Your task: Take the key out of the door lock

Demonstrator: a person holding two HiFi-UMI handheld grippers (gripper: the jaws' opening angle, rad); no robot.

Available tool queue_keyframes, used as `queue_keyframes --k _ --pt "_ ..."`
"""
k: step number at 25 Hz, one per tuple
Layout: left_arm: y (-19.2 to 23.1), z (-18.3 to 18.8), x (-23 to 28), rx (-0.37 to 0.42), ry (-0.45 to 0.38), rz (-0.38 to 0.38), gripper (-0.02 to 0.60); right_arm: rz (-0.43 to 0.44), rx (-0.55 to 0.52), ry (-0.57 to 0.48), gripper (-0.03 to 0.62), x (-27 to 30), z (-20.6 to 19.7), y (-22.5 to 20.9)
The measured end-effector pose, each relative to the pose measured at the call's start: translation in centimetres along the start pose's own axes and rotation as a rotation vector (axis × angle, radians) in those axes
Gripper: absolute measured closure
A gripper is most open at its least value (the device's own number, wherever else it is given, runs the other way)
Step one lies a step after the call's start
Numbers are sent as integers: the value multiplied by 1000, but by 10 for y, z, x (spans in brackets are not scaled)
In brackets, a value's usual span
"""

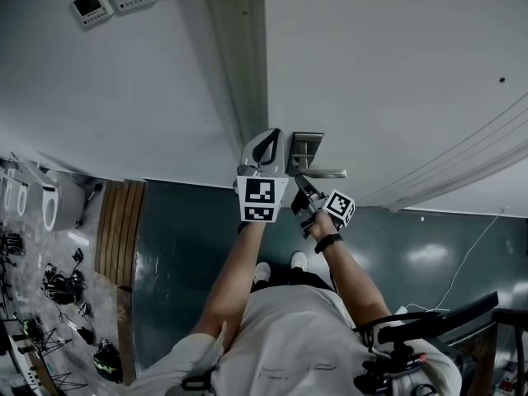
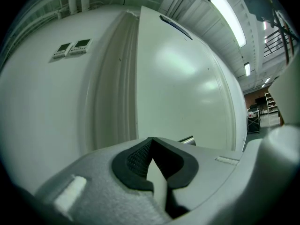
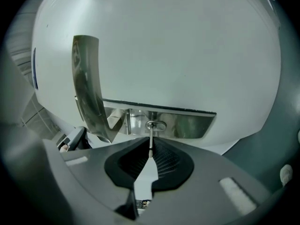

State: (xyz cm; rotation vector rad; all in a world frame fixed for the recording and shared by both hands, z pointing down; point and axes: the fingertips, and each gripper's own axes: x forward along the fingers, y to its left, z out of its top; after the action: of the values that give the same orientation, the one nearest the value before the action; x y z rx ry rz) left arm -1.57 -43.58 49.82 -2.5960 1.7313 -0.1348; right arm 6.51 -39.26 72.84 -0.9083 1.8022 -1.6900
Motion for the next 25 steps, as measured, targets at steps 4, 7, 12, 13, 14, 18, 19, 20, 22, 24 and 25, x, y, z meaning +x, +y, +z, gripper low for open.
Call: queue_keyframes --k 4,7,12,13,14,18,19,20,22,24,25 --pt "0 -1 1 1 8 8 581 -18 0 5 571 -2 1 0" --pt "0 -1 2 4 16 -10 581 -1 24 -4 571 -1 2 0" --pt "0 -2 5 -7 20 -25 581 61 122 -21 572 1 5 -3" --pt "0 -1 5 -12 19 -25 581 64 118 -16 572 1 5 -2" --pt "0 -1 5 -17 19 -26 581 62 96 -6 572 -1 3 -2" --pt "-1 -1 3 -36 19 -23 581 50 24 50 571 -36 -28 -10" --pt "-2 -1 2 -36 21 -25 581 43 20 64 571 -48 -38 -15" --pt "-3 -1 2 -35 22 -30 581 38 14 74 571 -59 -46 -18" --pt "-8 -3 -1 -32 22 -44 581 28 -34 85 571 -79 -55 -19" --pt "-13 -7 -7 -39 24 -59 581 15 -122 77 571 -91 -52 -8" --pt "-16 -10 -10 -46 27 -67 581 11 -176 62 571 -96 -47 1"
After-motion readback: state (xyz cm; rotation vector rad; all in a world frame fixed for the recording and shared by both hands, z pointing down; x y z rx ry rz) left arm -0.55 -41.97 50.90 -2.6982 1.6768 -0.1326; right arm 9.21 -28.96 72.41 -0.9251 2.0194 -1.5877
